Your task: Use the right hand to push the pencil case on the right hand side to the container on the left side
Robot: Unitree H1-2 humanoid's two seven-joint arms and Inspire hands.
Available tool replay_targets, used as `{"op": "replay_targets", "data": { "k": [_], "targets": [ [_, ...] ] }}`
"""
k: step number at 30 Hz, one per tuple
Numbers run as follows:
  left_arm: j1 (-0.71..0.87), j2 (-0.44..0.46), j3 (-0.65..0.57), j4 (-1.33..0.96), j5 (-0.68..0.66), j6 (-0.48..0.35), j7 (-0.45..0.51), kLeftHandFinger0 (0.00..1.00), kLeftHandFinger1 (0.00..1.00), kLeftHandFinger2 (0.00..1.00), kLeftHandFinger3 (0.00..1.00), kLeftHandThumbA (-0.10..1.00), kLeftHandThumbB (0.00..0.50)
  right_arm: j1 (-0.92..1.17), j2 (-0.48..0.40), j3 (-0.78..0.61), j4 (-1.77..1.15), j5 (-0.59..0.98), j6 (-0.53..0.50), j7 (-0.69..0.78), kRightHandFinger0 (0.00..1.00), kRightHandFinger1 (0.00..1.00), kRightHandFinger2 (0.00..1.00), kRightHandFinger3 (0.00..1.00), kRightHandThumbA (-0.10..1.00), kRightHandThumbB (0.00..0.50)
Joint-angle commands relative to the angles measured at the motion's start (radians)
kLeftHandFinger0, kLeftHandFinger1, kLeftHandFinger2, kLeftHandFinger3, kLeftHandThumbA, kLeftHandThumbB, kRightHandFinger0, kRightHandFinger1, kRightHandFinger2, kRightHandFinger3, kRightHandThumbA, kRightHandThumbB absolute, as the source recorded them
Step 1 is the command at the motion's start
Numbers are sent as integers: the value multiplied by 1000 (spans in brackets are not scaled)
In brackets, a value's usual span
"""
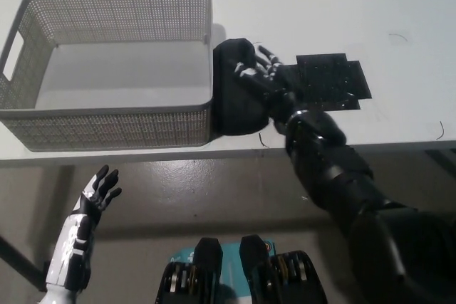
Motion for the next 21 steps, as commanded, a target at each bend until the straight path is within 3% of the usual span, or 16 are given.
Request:
{"op": "replay_targets", "data": {
  "k": [1,10,13,15,16,18,20,21],
  "targets": [
    [-16,10,5,-40,3,-10,4,1000,1000,1000,1000,1000,235,-74,58,11,-8,3,-2,-16,1000,1000,1000,1000,1000,304],
    [-13,3,-2,-37,5,-6,2,1000,1000,1000,1000,1000,233,-50,95,17,-15,5,-39,19,1000,1000,1000,1000,1000,299],
    [-13,9,4,-46,2,-4,3,1000,1000,1000,1000,1000,218,-47,58,78,-22,-55,-62,-6,1000,1000,1000,1000,1000,294],
    [-11,16,7,-46,-5,-7,-1,1000,1000,1000,1000,1000,221,-49,29,107,-24,-69,-63,-19,1000,1000,1000,1000,1000,334],
    [-10,18,9,-47,-4,-4,0,1000,1000,1000,1000,1000,230,-50,12,116,-31,-70,-65,-10,1000,1000,1000,1000,1000,306],
    [-7,18,15,-51,6,7,6,1000,1000,1000,1000,1000,236,-55,-27,272,-40,-234,-83,-152,1000,1000,1000,1000,1000,380],
    [-6,21,12,-46,-4,2,-3,1000,1000,1000,1000,1000,237,-59,-71,446,-50,-401,-80,-305,1000,1000,1000,1000,1000,390],
    [-7,21,7,-41,-7,-7,-8,1000,1000,1000,1000,1000,220,-64,-92,484,-58,-430,-71,-350,1000,1000,1000,1000,1000,427]
  ]
}}
